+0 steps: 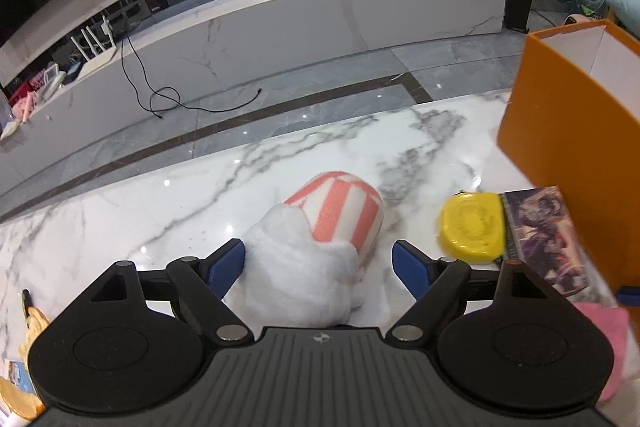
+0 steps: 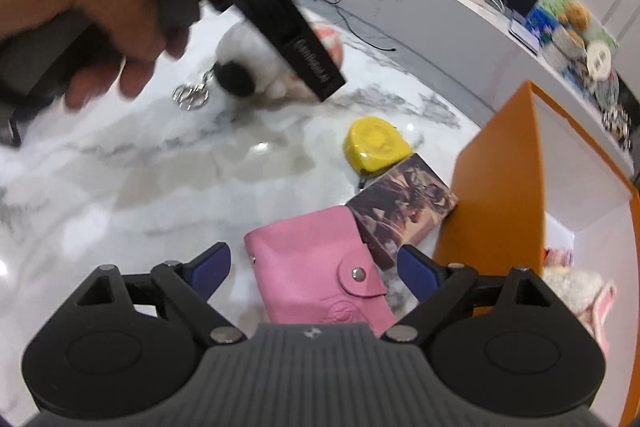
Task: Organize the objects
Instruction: 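Grasp the white plush with striped hat with the left tool while the right tool grasps the pink wallet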
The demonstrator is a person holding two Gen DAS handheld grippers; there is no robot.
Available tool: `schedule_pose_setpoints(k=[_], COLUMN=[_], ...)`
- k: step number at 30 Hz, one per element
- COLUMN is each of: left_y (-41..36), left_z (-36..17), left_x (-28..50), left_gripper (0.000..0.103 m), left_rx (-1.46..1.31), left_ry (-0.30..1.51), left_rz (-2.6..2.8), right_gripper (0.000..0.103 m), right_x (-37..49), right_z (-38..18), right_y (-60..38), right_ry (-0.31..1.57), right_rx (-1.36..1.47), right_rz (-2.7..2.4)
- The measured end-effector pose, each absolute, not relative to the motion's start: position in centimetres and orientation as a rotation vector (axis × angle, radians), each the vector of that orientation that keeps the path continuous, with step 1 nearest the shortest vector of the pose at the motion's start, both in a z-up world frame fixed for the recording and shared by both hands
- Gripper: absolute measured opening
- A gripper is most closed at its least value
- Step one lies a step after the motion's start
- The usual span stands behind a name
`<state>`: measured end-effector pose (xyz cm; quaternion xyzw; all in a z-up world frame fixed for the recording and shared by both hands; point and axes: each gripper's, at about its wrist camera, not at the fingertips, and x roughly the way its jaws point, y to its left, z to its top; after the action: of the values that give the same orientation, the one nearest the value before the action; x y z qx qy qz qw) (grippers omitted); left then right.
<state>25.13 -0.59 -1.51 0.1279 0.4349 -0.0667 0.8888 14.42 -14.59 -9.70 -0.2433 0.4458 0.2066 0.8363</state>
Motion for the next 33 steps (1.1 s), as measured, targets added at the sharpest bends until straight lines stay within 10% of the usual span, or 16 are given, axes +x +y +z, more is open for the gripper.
schedule_pose_setpoints(k=[29, 33], left_y=[-0.9, -0.7], left_z=[-4.1, -4.2], left_x=[26.6, 26.7], left_gripper=[0.091, 0.082], left_rx=[0.484, 0.502], left_ry=[0.889, 0.908], left_rz=[-0.134, -0.104], right_gripper=[0.099, 0.087], right_x=[16.4, 16.5], right_z=[-13.2, -12.8], right_y=[-14.7, -14.7], right_ry=[1.022, 1.04], right_rx=[-0.418, -0.43], right_rz=[0.382, 0.385])
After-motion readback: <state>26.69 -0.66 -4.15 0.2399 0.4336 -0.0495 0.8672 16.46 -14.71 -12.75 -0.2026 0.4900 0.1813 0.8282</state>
